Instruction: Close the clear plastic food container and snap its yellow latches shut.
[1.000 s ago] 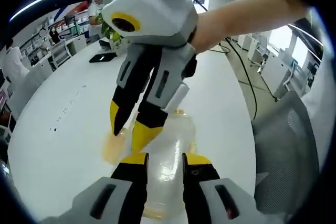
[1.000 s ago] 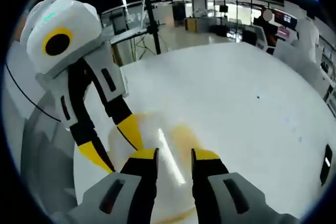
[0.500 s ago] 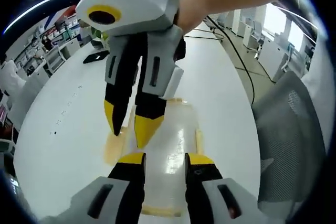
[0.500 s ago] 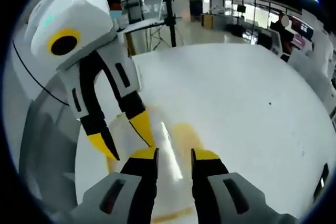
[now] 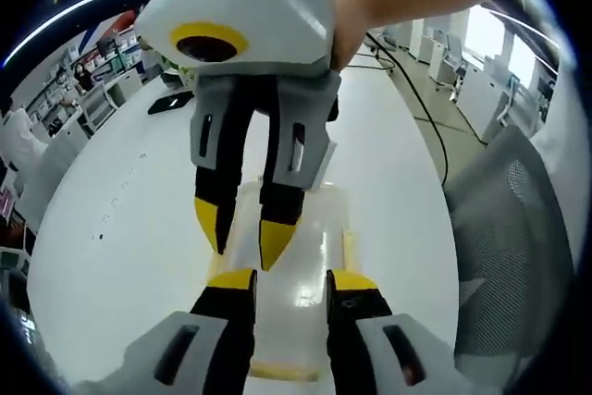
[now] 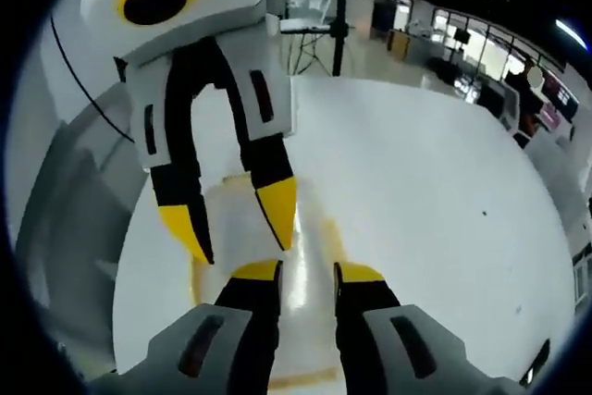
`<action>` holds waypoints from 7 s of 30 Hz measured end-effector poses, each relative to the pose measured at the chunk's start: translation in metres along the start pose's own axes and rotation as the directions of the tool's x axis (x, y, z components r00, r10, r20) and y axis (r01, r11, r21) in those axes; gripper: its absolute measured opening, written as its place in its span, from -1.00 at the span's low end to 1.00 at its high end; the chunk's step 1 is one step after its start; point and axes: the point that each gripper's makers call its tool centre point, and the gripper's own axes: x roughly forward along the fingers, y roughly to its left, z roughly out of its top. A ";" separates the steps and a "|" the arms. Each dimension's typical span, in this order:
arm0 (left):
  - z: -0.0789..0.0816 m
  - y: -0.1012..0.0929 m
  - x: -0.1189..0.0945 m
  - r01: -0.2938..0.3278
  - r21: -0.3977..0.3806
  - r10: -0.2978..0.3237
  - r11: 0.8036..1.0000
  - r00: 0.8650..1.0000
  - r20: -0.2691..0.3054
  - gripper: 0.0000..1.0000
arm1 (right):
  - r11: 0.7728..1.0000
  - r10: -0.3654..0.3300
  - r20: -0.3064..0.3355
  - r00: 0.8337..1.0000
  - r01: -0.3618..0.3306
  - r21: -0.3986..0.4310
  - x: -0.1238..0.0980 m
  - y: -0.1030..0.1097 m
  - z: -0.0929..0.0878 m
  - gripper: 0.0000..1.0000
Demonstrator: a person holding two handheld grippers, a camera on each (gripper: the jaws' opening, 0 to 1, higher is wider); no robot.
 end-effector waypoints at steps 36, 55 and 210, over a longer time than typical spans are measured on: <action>-0.001 -0.034 0.008 -0.119 0.215 0.134 0.969 0.989 -0.058 -0.33 | 0.996 0.089 -0.082 0.993 -0.089 0.000 0.002 -0.010 -0.007 -0.49; -0.007 -0.032 0.015 -0.122 0.225 0.143 0.967 0.987 -0.076 -0.40 | 0.911 0.380 -0.066 0.922 -0.361 0.199 0.007 -0.008 -0.006 -0.34; -0.081 -0.014 -0.038 -0.417 -0.504 0.497 0.756 0.867 0.027 -0.41 | 0.763 -0.478 0.036 0.878 0.395 0.512 -0.051 0.050 -0.063 -0.11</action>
